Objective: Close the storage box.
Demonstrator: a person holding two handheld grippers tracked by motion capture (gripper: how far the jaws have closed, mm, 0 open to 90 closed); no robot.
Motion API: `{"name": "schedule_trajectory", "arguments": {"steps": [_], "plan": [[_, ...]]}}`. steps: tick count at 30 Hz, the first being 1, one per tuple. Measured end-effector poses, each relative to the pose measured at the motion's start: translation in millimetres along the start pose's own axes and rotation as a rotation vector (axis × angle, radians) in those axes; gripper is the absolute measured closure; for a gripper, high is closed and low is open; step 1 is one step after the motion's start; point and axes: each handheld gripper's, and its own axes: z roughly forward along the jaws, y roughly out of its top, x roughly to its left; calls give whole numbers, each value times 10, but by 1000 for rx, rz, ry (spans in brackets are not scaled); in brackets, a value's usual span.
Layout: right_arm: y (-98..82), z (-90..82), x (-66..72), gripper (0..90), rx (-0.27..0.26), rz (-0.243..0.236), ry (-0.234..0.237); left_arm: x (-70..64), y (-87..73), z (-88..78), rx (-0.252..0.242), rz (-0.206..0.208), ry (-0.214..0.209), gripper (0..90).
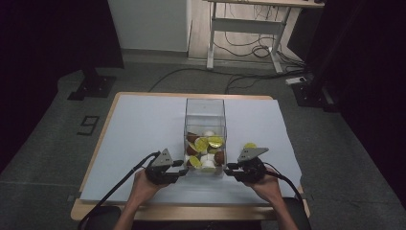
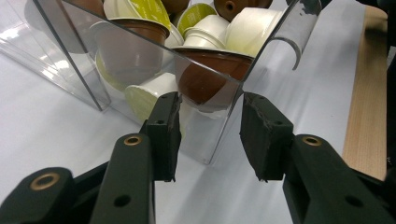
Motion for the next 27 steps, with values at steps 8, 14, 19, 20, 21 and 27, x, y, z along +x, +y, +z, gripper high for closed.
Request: {"name": "schedule_trajectory", "arguments": {"steps": [8,14,19,20,21,27], "plan": [[6,21,-43,713,-1,17,-38,-5,21,28,-11,29,25,613],[16,38,-70,694,-2,41,-55,25,34,24,-24,20,43,646],[15,40,-63,652,27,47,-74,53,40,24,-27,13,39,650],[12,34,-60,652,32,45,-72,57,40,25,-28,12,36,650],[12,27,-52,653,37,44,-71,59,40,26,-29,11,36,649],[19,-49,-5,702,34,25,-66,75,46,34,-38,1,39,648]]}}
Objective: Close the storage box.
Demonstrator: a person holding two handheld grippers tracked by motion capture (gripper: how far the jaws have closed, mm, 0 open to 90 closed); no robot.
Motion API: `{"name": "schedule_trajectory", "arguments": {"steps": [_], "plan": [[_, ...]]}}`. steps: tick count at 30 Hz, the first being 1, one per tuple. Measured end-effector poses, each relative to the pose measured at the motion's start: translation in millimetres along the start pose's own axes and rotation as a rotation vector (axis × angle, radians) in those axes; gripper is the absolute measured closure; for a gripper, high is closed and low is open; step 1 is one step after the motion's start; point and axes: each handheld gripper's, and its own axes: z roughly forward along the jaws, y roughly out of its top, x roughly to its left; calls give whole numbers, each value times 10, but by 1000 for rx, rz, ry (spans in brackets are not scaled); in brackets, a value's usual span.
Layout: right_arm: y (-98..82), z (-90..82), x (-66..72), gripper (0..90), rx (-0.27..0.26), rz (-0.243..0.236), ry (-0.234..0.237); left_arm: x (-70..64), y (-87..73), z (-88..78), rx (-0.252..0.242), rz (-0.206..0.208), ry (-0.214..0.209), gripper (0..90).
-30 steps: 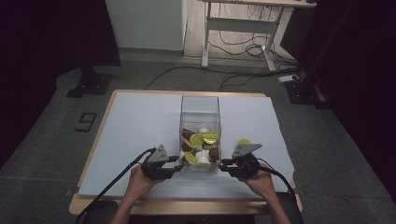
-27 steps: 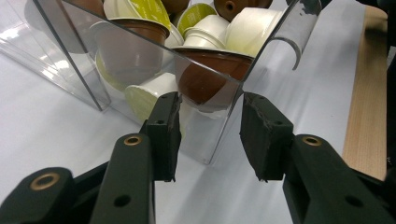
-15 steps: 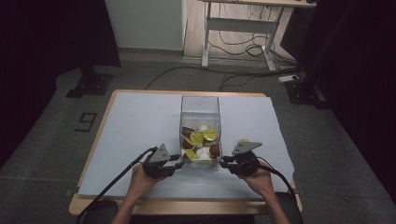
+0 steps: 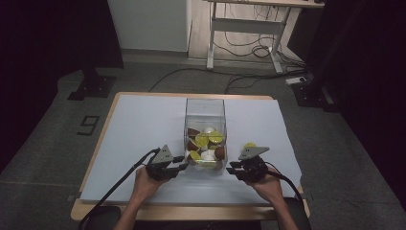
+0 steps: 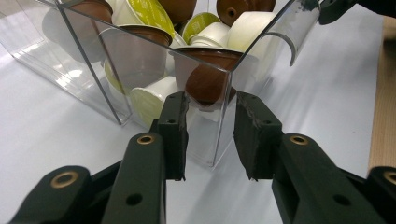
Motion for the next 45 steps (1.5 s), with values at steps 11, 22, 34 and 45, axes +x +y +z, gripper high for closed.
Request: {"name": "schedule_trajectory", "arguments": {"steps": [11,22,34,45], "plan": [[65,-43,76,744,-24,-10,50,12,7,44,-9,-37,32,646],[207,107,103,747,-54,-5,88,34,8,96,-17,-64,59,639],[340,240,133,797,-65,-19,77,32,11,100,5,-56,64,629],[375,262,163,795,-67,-52,35,2,-26,144,53,-28,75,534]]}}
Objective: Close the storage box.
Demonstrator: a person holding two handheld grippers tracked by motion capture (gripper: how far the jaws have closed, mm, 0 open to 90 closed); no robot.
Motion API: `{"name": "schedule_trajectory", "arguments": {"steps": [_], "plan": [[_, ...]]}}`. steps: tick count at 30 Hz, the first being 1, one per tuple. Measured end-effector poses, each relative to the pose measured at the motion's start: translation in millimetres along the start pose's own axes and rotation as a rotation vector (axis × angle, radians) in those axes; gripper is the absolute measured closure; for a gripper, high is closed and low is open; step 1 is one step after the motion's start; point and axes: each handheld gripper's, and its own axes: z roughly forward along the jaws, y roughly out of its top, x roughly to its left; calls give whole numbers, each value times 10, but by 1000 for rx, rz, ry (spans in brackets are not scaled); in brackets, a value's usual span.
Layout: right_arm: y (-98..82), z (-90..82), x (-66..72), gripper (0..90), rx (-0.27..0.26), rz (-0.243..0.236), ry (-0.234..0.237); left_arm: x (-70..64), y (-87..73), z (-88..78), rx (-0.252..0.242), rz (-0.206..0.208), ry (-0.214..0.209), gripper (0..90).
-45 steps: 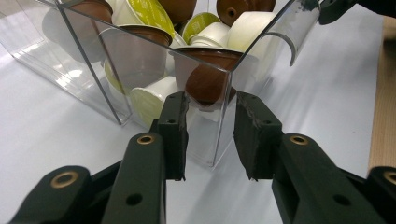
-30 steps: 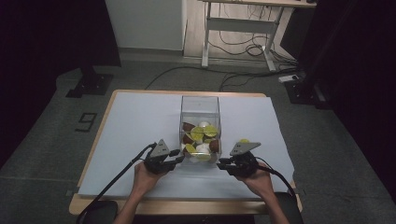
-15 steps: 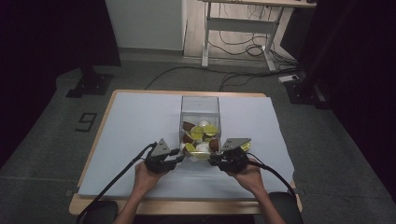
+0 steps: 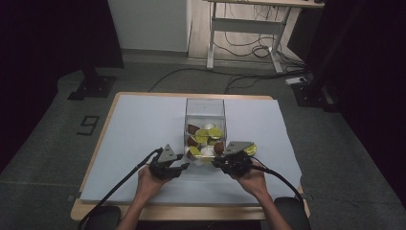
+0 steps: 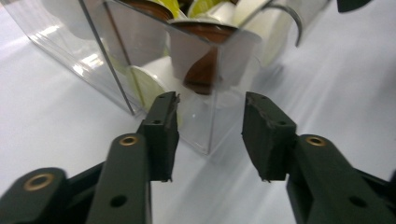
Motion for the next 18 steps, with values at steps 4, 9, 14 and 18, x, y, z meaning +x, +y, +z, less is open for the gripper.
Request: {"name": "schedule_trajectory", "arguments": {"steps": [4,9,14,18], "plan": [[20,15,2,794,2,-7,-13,6,-21,31,29,-4,-3,432],[32,30,-3,792,1,-8,-24,30,-68,84,61,-34,-25,322],[44,53,-21,791,-2,-4,-57,73,-125,140,102,-66,-19,213],[60,74,-39,790,-6,-1,-72,111,-169,162,120,-86,-3,138]]}}
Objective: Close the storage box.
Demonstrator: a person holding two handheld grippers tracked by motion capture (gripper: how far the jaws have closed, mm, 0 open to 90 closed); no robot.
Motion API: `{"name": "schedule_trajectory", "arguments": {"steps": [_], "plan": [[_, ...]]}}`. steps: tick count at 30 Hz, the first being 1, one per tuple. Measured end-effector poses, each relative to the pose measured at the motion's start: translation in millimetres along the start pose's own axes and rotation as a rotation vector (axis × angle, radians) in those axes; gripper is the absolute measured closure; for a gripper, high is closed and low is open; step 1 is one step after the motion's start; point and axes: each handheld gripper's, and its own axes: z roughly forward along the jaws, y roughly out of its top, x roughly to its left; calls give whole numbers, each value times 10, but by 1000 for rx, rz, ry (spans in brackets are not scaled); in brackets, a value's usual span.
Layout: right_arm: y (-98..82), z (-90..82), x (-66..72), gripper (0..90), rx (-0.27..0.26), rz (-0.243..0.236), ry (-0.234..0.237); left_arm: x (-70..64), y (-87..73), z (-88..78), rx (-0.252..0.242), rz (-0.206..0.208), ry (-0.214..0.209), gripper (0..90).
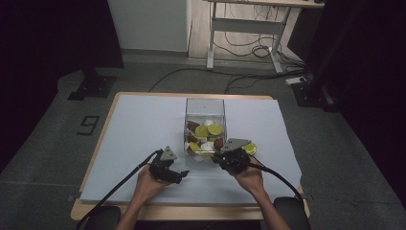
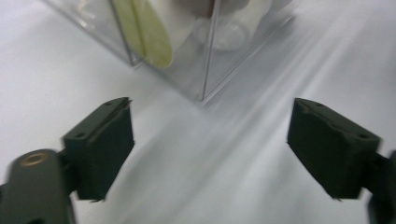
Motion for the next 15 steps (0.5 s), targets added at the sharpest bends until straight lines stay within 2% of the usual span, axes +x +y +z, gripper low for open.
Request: {"name": "schedule_trajectory", "arguments": {"steps": [3,8,15], "plan": [[7,23,-21,790,-3,4,-14,26,-22,24,16,-16,6,93],[21,44,-45,790,-6,11,-21,49,-43,59,45,-20,28,3],[30,69,-80,784,-6,4,-13,74,-74,91,75,-19,49,0]]}}
